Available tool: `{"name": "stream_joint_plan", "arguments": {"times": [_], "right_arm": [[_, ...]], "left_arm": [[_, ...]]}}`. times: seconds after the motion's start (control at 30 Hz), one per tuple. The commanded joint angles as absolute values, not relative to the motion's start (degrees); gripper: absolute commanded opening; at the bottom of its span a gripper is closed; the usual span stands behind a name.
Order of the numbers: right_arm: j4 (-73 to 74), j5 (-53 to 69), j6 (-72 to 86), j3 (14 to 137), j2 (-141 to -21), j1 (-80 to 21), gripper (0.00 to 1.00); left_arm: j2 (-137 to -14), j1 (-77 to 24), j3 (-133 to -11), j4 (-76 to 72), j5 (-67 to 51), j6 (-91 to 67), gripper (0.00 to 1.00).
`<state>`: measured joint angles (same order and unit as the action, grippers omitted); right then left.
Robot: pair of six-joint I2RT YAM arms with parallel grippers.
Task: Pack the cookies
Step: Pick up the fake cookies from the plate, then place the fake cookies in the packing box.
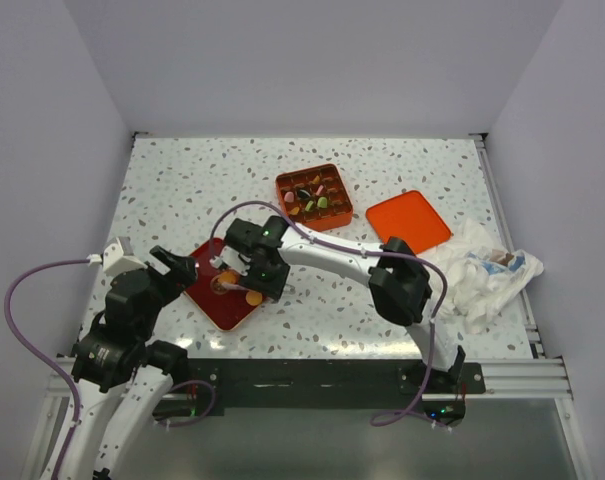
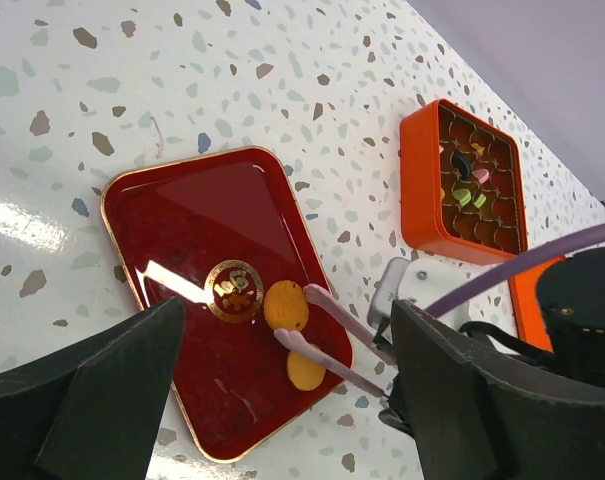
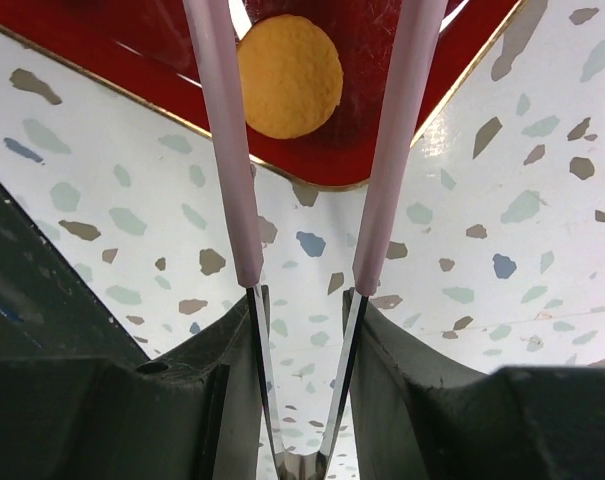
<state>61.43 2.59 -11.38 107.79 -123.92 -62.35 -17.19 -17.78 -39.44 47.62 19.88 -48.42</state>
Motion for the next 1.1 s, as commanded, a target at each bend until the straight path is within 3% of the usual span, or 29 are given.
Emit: {"name": "stream_joint_plan", "arguments": {"times": [0.0, 0.63, 1.07], "right_arm": [[59.7, 4.7, -13.7, 105.5, -117.4, -61.6, 0.24], [64.7, 3.3, -20.3, 95.9, -102.2, -48.9, 0.23], [67.8, 0.1, -28.6, 105.3, -105.8, -36.2, 0.23]], "left_arm": [[-17.4, -18.0, -38.9, 44.7, 19.6, -47.3, 0.89], [-18.5, -18.0, -38.0, 41.7, 18.5, -46.8, 0.88], [-20.0, -18.0, -37.4, 39.1, 17.6, -46.2, 0.89]]}}
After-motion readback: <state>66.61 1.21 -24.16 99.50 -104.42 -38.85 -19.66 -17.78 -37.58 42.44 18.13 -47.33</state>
